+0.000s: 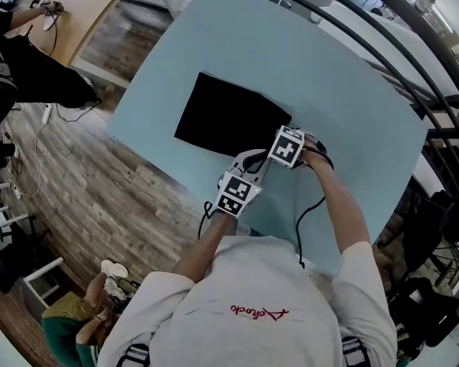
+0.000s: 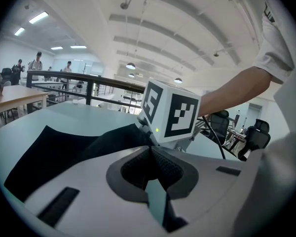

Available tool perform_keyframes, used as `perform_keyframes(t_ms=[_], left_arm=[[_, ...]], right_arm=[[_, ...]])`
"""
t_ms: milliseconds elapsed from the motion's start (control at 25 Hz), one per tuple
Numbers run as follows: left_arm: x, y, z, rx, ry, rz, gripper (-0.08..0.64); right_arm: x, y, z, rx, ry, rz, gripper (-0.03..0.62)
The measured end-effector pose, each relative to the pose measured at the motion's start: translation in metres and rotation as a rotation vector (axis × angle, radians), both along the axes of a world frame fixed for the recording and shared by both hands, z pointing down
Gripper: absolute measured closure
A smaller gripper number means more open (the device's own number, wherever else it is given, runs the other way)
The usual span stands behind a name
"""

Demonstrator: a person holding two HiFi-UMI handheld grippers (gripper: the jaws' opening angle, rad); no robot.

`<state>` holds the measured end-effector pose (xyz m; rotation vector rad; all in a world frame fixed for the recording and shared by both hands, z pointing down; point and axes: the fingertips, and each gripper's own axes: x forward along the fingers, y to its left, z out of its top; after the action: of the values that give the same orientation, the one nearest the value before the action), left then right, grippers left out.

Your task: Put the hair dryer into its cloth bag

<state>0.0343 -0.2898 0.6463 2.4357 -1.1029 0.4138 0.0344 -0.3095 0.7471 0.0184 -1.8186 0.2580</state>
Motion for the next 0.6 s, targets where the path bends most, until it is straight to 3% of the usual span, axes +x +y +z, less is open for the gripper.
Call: perform_keyframes(t_ms=[600], left_arm=[[-0.010,0.012,0.009,-0.060,0.007,-0.007,0.545]], right_arm=[[-0.022,0.001,0.017,0.055,-0.045,-0.013,0.400]])
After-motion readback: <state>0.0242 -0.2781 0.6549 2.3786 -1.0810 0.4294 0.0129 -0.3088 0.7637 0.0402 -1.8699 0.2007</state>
